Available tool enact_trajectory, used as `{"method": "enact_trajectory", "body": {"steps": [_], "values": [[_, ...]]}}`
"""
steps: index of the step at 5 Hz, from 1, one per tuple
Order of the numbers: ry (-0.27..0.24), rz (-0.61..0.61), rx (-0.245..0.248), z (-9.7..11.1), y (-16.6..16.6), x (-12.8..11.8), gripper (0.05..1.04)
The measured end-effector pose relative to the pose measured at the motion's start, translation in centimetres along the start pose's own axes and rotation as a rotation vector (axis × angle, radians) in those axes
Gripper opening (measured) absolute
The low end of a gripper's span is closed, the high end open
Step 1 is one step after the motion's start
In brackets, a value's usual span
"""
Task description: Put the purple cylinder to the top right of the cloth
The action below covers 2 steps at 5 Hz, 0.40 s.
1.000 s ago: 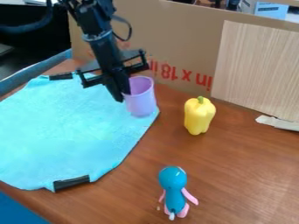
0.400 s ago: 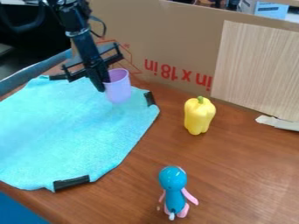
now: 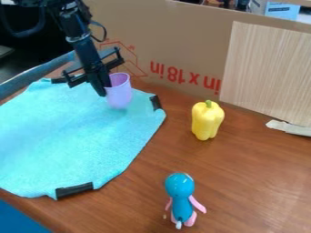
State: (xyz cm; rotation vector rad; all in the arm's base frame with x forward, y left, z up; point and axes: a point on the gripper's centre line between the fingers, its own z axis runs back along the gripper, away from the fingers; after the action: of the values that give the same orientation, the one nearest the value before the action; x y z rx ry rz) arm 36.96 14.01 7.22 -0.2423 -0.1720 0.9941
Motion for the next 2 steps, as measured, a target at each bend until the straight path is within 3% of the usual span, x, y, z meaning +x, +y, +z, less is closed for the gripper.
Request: {"method": "enact_trajectory", "body": {"steps": [1,2], "values": [[-0.015,-0.022,-0.003,-0.45,-0.95,-0.51,0.088],[-0.048,-0.047,0.036,-1.11,-0.92,-0.80,0.260]]}}
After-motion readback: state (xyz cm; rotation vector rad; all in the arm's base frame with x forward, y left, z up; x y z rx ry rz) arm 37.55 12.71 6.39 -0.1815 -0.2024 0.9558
